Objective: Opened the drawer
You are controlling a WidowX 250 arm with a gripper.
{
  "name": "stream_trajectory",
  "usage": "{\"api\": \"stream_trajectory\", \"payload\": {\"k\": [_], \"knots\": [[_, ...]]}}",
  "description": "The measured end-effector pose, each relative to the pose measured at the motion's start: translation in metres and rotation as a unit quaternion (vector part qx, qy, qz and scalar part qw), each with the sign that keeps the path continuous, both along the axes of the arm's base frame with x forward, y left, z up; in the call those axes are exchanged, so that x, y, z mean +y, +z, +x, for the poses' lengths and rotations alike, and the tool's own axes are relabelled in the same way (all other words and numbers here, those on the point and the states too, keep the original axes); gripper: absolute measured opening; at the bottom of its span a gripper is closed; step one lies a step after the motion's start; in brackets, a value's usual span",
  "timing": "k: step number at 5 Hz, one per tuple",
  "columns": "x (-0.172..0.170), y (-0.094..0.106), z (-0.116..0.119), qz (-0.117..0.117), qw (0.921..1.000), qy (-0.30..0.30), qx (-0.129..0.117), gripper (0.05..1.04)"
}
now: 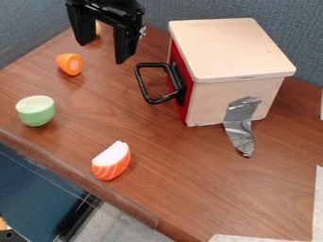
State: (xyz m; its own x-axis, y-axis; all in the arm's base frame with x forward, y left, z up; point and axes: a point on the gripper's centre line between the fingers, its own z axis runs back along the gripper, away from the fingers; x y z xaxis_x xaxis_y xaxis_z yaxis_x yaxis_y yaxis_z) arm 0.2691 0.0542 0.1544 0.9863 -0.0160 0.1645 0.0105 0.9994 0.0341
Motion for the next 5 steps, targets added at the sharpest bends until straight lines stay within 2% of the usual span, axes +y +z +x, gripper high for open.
{"api": "stream_trajectory", "payload": {"k": [1, 2, 3, 5], "knots": [[-0.001, -0.007, 0.000, -0.005, 0.9999, 0.004, 0.011, 0.999], [-0.005, -0.018, 0.009, -0.025, 0.9981, 0.055, 0.007, 0.999], [-0.014, -0.031, 0.023, -0.030, 0.9897, 0.140, -0.005, 0.999], [-0.021, -0.053, 0.042, -0.051, 0.9687, 0.240, -0.038, 0.999]]}}
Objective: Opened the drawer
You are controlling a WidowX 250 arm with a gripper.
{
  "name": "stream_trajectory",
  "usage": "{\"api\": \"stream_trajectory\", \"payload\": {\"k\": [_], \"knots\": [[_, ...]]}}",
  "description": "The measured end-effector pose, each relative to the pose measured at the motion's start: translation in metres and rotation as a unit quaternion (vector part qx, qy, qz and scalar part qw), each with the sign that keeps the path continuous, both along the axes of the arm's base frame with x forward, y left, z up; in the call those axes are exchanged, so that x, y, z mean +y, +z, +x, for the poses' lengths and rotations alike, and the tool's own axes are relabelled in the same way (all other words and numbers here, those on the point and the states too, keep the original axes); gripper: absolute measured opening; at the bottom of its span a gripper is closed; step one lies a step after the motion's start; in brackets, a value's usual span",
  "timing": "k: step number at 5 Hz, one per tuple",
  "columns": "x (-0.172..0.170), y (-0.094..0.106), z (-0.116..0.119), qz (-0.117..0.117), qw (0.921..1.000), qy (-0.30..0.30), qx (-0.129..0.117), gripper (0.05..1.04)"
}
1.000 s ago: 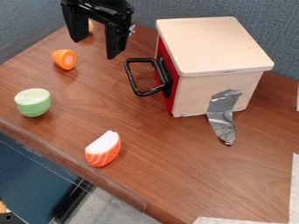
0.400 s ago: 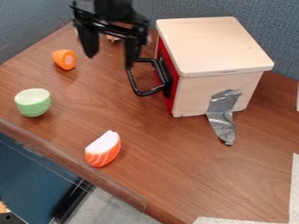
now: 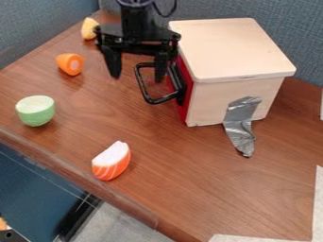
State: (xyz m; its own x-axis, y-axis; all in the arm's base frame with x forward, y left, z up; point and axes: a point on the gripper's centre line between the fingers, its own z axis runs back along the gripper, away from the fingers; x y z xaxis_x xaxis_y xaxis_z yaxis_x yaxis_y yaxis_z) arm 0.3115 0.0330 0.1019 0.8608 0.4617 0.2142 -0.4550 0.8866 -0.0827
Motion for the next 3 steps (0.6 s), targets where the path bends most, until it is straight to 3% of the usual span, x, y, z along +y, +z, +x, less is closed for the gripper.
{"api": "stream_trajectory", "payload": {"k": [3], "knots": [[0.017, -0.021, 0.031, 0.002, 0.9970, 0.075, -0.019, 0.999]]}}
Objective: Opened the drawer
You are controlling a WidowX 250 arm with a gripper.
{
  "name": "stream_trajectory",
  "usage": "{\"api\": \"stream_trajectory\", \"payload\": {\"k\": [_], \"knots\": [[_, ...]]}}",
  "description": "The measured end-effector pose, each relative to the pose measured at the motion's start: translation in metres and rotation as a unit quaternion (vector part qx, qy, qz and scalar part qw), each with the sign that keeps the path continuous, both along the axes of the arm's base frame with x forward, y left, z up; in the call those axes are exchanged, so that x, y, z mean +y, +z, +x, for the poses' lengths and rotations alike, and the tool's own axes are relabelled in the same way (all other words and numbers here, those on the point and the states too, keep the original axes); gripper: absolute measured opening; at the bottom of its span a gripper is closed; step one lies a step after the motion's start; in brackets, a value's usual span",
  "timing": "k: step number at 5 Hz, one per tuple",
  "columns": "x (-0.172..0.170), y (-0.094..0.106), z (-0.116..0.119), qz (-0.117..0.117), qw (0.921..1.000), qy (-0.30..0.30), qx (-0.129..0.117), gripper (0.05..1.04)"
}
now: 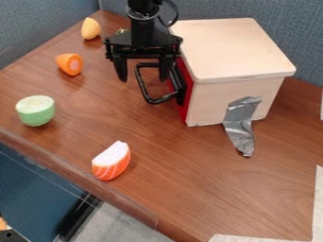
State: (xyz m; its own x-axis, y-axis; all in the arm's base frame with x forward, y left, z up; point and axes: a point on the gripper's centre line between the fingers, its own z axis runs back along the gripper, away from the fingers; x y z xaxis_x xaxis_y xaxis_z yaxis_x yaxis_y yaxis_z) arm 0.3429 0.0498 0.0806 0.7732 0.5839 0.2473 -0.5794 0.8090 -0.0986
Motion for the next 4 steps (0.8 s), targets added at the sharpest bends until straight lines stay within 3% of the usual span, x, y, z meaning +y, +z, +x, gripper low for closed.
{"api": "stream_trajectory", "payload": {"k": [4], "knots": [[0.011, -0.021, 0.016, -0.002, 0.9988, 0.049, -0.009, 0.999]]}}
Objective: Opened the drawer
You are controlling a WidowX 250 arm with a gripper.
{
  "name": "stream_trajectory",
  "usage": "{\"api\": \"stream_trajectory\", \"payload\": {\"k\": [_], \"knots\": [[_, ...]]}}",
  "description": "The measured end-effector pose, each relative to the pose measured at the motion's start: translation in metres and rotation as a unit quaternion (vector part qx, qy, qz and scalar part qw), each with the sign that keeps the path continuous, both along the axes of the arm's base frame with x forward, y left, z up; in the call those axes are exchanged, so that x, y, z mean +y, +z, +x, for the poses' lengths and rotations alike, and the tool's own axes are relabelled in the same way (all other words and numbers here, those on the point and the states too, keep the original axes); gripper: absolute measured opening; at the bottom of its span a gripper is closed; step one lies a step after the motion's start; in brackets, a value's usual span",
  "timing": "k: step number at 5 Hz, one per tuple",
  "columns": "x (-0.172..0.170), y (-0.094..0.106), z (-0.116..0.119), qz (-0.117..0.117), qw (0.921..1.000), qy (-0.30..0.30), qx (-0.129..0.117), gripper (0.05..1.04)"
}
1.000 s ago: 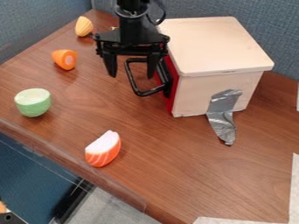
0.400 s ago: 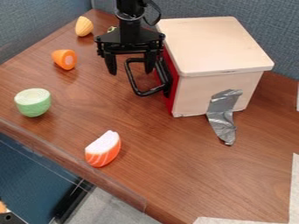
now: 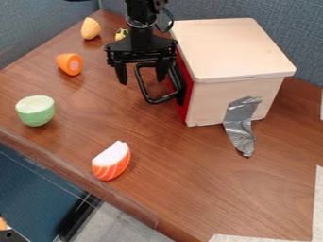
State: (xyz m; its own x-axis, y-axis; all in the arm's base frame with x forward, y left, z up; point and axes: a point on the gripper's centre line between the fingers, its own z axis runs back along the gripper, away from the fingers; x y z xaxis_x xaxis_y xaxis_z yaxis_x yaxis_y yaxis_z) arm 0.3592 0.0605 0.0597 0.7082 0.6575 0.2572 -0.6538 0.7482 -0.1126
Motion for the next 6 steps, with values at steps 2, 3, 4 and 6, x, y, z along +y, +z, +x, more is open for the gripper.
{"api": "stream_trajectory", "payload": {"k": [2, 3, 4, 6], "knots": [[-0.0053, -0.0125, 0.0025, 0.004, 1.0000, 0.006, 0.005, 0.965], [-0.0058, -0.0115, 0.0040, 0.006, 0.9999, 0.010, 0.000, 0.684], [-0.0043, -0.0120, 0.0045, 0.009, 0.9998, 0.015, -0.003, 0.375], [-0.0048, -0.0141, 0.0025, 0.008, 0.9998, 0.017, -0.002, 0.102]]}}
